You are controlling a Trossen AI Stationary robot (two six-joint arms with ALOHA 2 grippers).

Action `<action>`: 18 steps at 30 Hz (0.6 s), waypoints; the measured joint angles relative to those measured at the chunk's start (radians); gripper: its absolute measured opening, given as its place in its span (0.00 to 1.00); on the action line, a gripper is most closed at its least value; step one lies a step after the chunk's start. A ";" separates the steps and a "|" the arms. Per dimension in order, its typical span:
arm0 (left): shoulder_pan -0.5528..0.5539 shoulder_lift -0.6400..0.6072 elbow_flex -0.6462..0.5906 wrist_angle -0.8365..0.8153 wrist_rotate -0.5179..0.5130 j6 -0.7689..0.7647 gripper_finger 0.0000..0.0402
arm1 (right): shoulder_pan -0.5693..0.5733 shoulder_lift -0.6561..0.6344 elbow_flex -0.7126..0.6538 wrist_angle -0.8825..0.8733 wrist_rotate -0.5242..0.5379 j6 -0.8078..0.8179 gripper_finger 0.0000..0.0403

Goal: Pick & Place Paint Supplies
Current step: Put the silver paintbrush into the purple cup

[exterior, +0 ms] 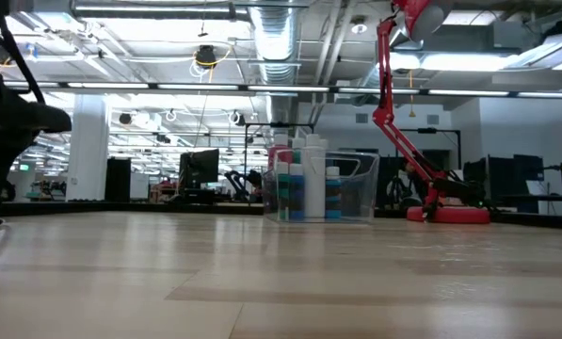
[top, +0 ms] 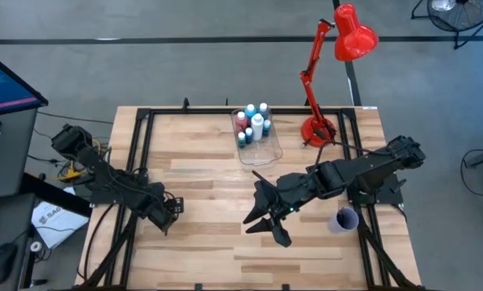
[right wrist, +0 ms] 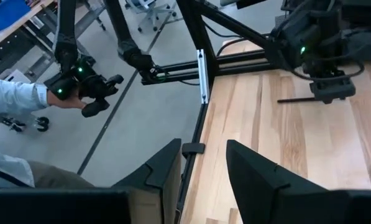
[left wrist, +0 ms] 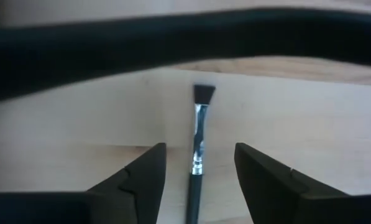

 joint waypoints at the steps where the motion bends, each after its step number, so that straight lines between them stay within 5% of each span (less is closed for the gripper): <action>1: 0.000 0.016 -0.001 0.015 0.001 0.000 0.45 | -0.003 0.000 0.000 -0.001 0.000 0.000 0.30; 18: 0.050 0.132 0.013 0.037 0.041 0.093 0.24 | -0.041 0.000 0.000 -0.066 0.000 -0.019 0.30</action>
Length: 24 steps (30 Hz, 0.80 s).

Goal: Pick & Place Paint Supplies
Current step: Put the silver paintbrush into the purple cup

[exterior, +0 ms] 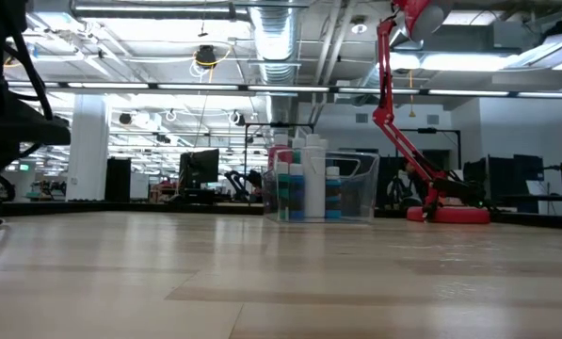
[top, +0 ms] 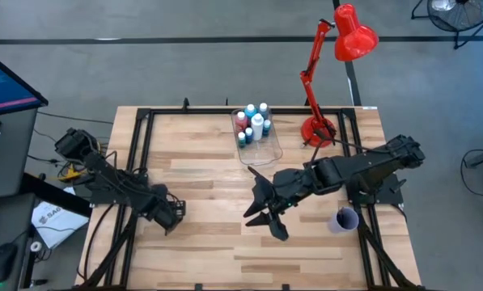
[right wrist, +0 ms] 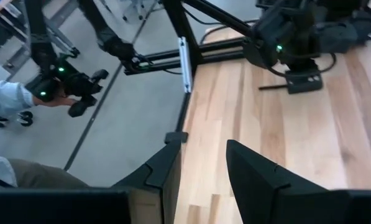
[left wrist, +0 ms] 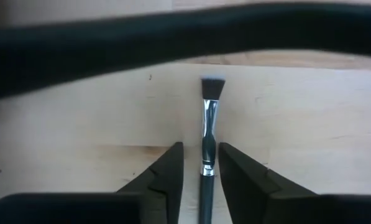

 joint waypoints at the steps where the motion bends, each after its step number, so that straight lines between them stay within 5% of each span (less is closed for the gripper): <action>1: 0.004 0.000 0.000 0.000 0.001 0.011 0.22 | -0.005 0.000 0.000 -0.007 0.000 0.000 0.30; 24: 0.007 0.010 0.033 0.011 -0.020 0.212 0.03 | -0.031 0.001 0.000 -0.166 -0.015 -0.122 0.30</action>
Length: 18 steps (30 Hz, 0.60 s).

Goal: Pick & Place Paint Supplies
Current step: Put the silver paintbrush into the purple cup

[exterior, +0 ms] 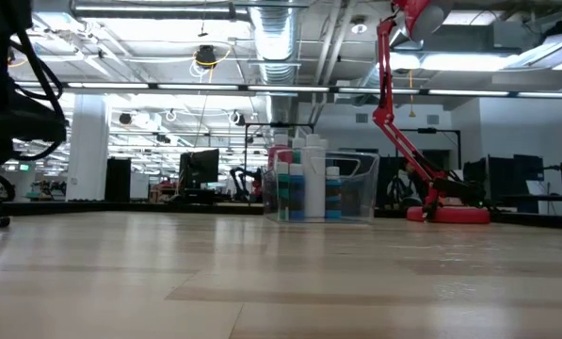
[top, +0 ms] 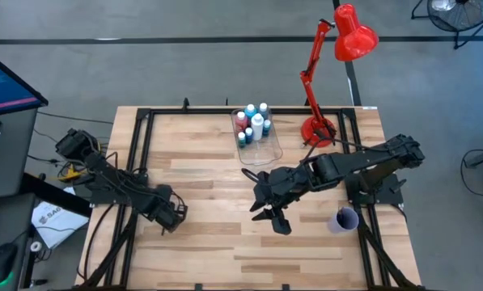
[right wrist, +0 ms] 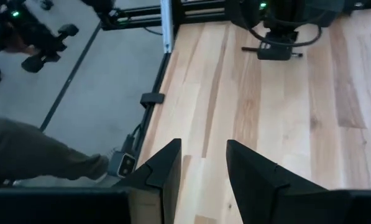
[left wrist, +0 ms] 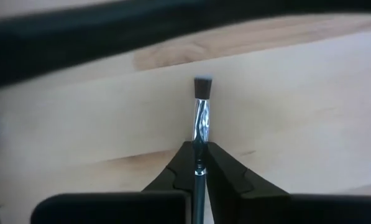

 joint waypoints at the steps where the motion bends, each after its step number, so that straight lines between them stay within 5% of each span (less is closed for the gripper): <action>1: 0.000 0.001 0.002 0.009 -0.003 0.014 0.03 | 0.000 0.000 0.000 0.000 -0.010 -0.007 0.30; 18: 0.001 0.003 0.003 0.338 -0.050 0.469 0.02 | -0.032 0.238 0.000 0.036 -0.041 0.081 0.30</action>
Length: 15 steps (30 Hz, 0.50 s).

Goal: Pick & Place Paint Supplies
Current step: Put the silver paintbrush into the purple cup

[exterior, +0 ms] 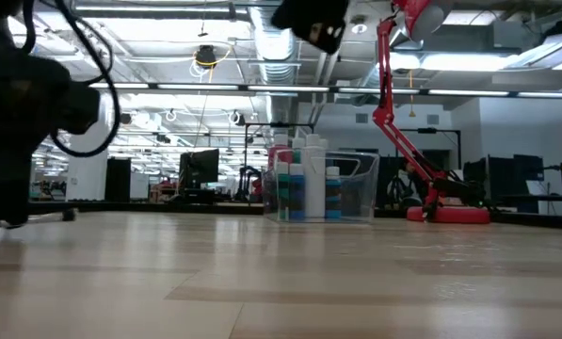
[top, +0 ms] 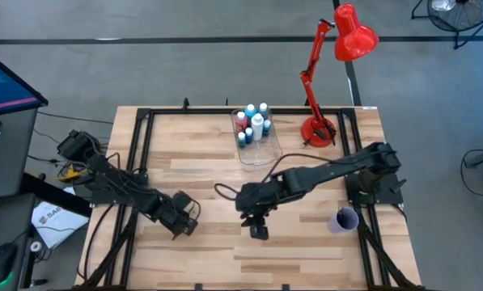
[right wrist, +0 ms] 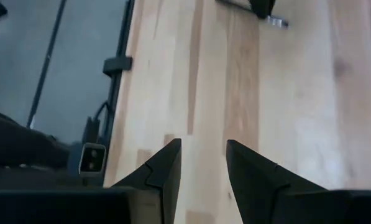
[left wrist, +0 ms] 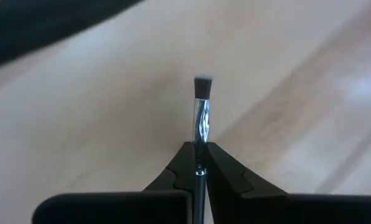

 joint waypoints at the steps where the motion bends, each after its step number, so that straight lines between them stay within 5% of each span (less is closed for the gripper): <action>1: 0.000 0.006 -0.007 0.042 -0.001 0.035 0.02 | 0.002 0.017 0.001 0.024 -0.002 0.007 0.30; 15: 0.016 0.145 -0.046 0.475 0.050 0.233 0.02 | 0.018 0.135 -0.001 0.235 -0.073 0.139 0.30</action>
